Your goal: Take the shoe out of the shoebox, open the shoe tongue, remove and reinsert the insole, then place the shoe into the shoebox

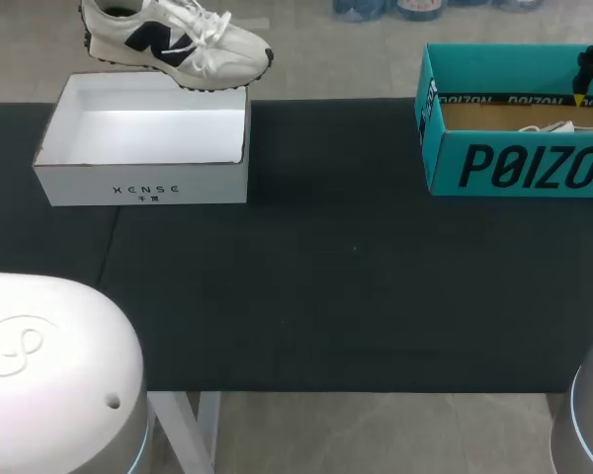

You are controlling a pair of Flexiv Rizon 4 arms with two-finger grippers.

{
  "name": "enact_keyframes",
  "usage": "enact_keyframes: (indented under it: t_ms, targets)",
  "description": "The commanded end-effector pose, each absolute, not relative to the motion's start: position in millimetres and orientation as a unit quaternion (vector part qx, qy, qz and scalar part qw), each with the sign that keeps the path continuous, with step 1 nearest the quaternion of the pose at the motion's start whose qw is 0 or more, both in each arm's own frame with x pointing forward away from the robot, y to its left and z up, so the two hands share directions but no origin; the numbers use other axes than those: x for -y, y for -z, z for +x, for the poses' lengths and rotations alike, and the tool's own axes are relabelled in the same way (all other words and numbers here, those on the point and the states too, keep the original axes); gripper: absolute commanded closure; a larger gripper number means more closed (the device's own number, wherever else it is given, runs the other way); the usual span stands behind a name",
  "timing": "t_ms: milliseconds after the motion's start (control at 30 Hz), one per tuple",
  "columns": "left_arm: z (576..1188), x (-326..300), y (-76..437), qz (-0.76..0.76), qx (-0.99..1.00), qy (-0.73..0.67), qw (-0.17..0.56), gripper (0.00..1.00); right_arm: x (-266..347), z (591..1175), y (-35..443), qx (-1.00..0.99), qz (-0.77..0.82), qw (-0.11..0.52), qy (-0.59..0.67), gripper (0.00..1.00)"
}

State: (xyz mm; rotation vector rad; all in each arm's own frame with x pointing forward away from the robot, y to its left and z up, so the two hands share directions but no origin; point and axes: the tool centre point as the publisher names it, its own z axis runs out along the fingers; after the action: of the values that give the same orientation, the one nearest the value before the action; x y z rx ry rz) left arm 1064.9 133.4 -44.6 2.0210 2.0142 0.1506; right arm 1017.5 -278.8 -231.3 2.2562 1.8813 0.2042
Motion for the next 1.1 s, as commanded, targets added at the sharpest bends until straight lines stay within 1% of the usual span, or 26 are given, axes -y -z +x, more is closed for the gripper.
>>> enact_keyframes:
  t_ms: [33, 267, 433, 800, 1100]
  targets:
    - [992, -102, 30, 0.694, -0.688, -0.098, 0.187, 1.00, 279, 1017, 232, -0.635, 0.763, 0.099, -0.070, 0.00]
    - [932, -51, 79, 0.704, -0.686, -0.070, 0.169, 1.00, 279, 1017, 232, -0.635, 0.763, 0.099, -0.070, 0.00]
    - [903, -26, 111, 0.688, -0.706, -0.041, 0.164, 1.00, 279, 1017, 232, -0.635, 0.763, 0.099, -0.070, 0.00]
    - [878, 37, 175, 0.668, -0.732, -0.015, 0.134, 1.00, 279, 1017, 232, -0.635, 0.763, 0.099, -0.070, 0.00]
    - [865, 64, 216, 0.669, -0.733, -0.002, 0.122, 1.00, 279, 1017, 232, -0.635, 0.763, 0.099, -0.070, 0.00]
